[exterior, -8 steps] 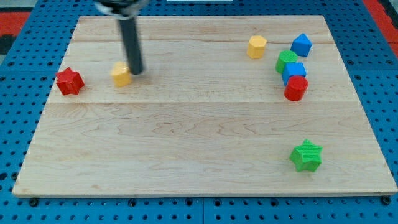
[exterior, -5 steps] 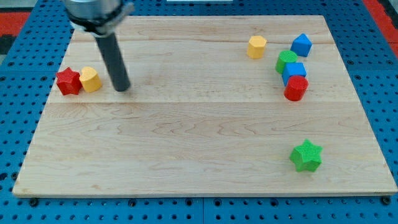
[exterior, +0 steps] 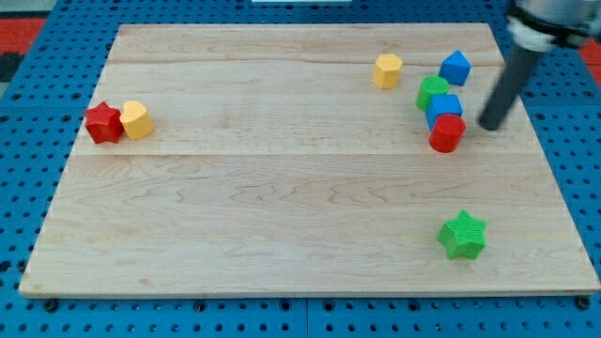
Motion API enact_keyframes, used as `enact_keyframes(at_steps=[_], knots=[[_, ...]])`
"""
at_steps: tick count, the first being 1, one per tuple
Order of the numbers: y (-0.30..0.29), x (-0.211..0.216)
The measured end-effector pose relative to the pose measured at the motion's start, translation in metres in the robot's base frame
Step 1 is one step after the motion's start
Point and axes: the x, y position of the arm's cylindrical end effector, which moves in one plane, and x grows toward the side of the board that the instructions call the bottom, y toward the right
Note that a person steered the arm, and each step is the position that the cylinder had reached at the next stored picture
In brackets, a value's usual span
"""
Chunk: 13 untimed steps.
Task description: Place the blue cube at the top of the yellow heart
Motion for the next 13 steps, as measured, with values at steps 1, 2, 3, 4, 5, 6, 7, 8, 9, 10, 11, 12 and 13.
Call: enact_keyframes(at_steps=[1,2,3,4,5,6,7,8,9,10,11,12,13], knots=[[-0.092,-0.028],[-0.200,-0.059],[-0.200,-0.084],[-0.182,-0.118],[-0.274,-0.117],[-0.323,-0.088],[-0.254,-0.077],[-0.222,-0.051],[-0.259,-0.028],[-0.289,-0.033],[-0.272,-0.071],[-0.328,-0.070],[-0.357,-0.051]])
